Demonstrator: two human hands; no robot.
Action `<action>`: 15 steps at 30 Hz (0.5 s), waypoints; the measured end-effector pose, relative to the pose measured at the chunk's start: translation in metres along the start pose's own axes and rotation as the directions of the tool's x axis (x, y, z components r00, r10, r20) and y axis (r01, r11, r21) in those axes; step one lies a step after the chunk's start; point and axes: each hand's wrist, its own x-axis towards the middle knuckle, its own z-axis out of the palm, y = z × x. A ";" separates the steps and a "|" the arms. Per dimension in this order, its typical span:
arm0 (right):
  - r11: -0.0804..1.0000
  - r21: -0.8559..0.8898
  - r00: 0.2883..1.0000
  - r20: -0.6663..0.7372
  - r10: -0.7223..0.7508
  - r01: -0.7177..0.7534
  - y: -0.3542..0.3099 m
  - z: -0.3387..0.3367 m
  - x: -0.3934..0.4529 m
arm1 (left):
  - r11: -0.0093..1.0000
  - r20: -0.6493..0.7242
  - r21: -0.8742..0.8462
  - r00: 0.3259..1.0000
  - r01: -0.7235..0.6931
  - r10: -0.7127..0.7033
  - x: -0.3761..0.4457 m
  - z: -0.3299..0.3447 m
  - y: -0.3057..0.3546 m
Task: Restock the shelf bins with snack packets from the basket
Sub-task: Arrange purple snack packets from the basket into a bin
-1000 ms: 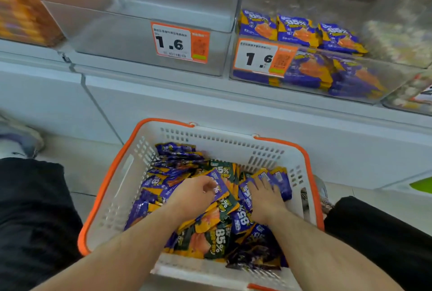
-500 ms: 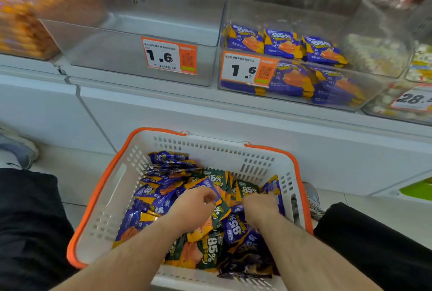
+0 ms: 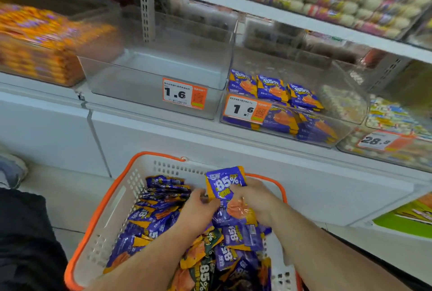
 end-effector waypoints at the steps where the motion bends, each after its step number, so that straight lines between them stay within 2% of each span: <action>1: 0.999 0.045 1.000 0.028 -0.011 0.010 -0.006 0.001 -0.003 | 0.999 0.008 -0.043 1.000 -0.025 0.026 0.000 -0.002 0.005; 4: 0.994 0.098 0.997 0.045 -0.057 0.052 -0.021 0.004 -0.013 | 0.984 -0.006 -0.137 0.994 -0.111 0.111 -0.003 -0.009 0.022; 6: 0.992 0.079 0.994 -0.061 -0.089 0.094 -0.032 0.008 -0.019 | 0.968 -0.052 -0.210 0.990 -0.137 0.129 -0.006 -0.014 0.034; 8: 0.983 -0.061 0.953 -0.241 -0.182 0.172 -0.043 0.012 -0.029 | 0.953 -0.109 -0.255 0.984 -0.165 0.141 -0.007 -0.017 0.047; 9: 0.961 -0.153 0.920 -0.287 -0.267 0.231 -0.049 0.013 -0.036 | 0.946 -0.128 -0.269 0.980 -0.180 0.150 -0.008 -0.019 0.054; 12: 0.831 -0.425 0.827 -0.267 -0.494 0.359 -0.069 0.014 -0.057 | 0.914 -0.154 -0.319 0.965 -0.252 0.212 -0.012 -0.020 0.082; 15: 0.814 -0.429 0.791 -0.295 -0.536 0.392 -0.089 0.014 -0.073 | 0.874 -0.136 -0.374 0.950 -0.311 0.280 -0.017 -0.020 0.113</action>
